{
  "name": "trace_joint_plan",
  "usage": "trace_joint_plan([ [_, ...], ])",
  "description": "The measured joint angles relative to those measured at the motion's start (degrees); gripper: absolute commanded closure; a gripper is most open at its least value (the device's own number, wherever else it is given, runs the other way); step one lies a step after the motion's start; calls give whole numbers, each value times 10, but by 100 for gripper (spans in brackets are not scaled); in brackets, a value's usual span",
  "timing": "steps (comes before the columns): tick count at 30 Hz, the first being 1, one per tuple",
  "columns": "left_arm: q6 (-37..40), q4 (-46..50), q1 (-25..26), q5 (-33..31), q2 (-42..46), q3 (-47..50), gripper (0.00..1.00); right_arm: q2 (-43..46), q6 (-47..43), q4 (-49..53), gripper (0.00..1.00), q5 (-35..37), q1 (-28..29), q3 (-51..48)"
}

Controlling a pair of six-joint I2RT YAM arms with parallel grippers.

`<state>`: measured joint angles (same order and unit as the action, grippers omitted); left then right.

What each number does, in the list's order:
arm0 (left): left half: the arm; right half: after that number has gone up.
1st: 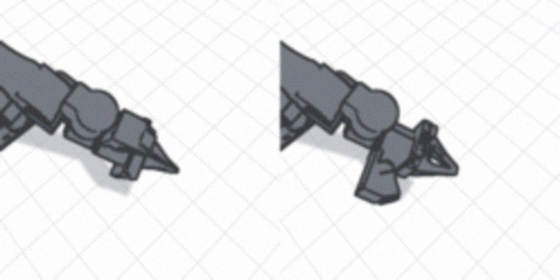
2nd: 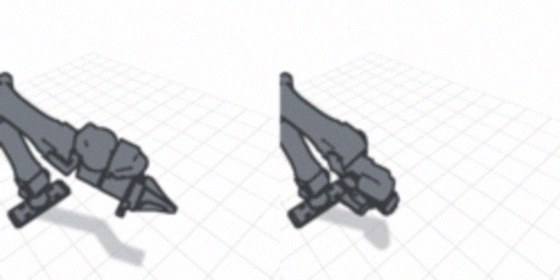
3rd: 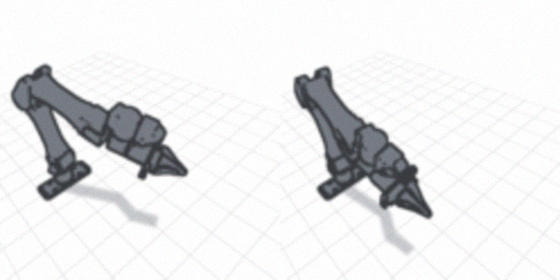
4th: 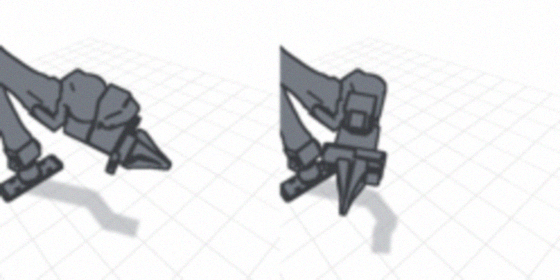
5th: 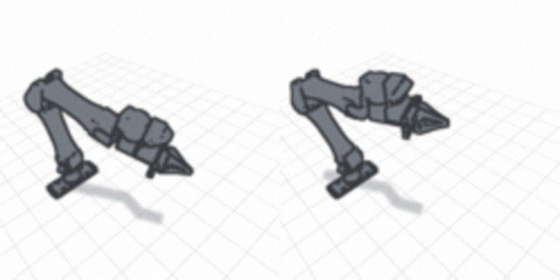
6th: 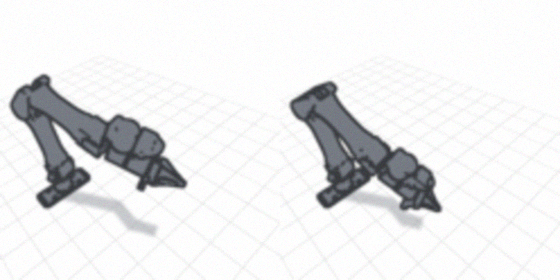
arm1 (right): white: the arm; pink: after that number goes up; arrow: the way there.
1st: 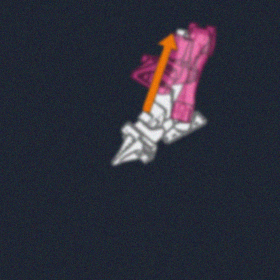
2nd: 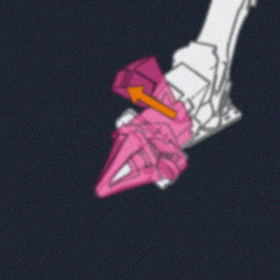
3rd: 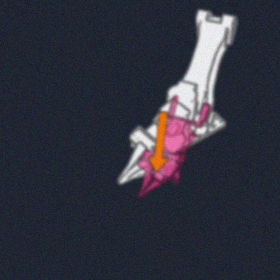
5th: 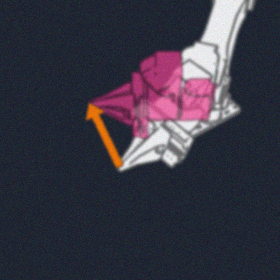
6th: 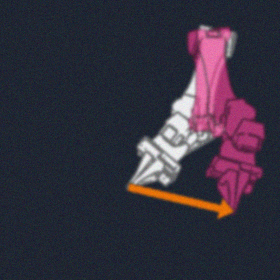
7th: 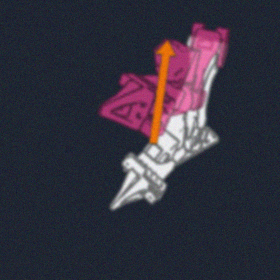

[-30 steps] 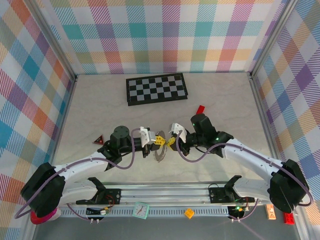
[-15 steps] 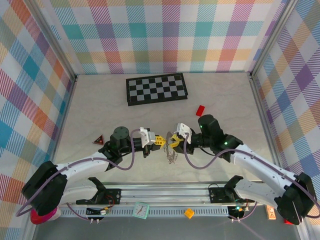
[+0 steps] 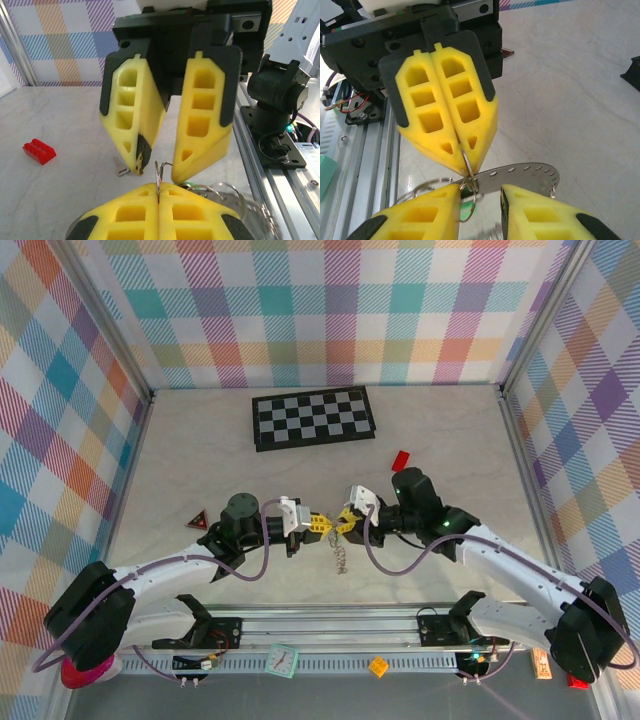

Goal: Put the keys on the keyring

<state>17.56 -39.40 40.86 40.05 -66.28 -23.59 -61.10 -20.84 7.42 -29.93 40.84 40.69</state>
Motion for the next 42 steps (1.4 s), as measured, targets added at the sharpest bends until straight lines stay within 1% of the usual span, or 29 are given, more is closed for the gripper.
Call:
trace_joint_plan([
  [8, -3, -2, 0, 0, -1, 0, 100, -10, 11, -28, 84, -22, 0, 0],
  [10, -5, -6, 0, 0, -5, 0, 100, -14, 11, -29, 90, -30, -1, 0],
  [12, -11, -11, -1, 0, -9, 2, 100, -19, 9, -29, 100, -37, -3, 0],
  [15, -17, -13, -1, 0, -12, 5, 100, -23, 3, -25, 100, -43, -5, 0],
  [18, -22, -13, -1, -2, -12, 6, 81, -24, -9, -13, 100, -47, -5, 5],
  [19, -19, -12, -1, -4, -12, 6, 78, -24, -14, -4, 100, -47, -5, 9],
  [21, -14, 0, 0, -12, -6, 5, 76, -26, -29, 21, 100, -46, -4, 22],
  [24, 9, 66, 0, -23, 12, -10, 76, -38, -60, 75, 100, -39, -1, 59],
  [29, 52, 181, 3, -38, 26, -61, 76, -57, -106, 142, 100, -18, 7, 106],
  [34, 70, 229, 3, -39, 28, -75, 80, -77, -140, 191, 100, 7, 23, 141],
  [37, 76, 250, 3, -35, 27, -81, 86, -87, -153, 209, 100, 17, 31, 153],
  [40, 77, 260, 4, -30, 26, -85, 97, -92, -159, 215, 100, 23, 37, 162],
  [41, 78, 261, 4, -28, 26, -85, 100, -92, -159, 214, 91, 25, 37, 163],
  [42, 80, 262, 4, -26, 26, -85, 100, -92, -155, 213, 81, 25, 37, 163],
])
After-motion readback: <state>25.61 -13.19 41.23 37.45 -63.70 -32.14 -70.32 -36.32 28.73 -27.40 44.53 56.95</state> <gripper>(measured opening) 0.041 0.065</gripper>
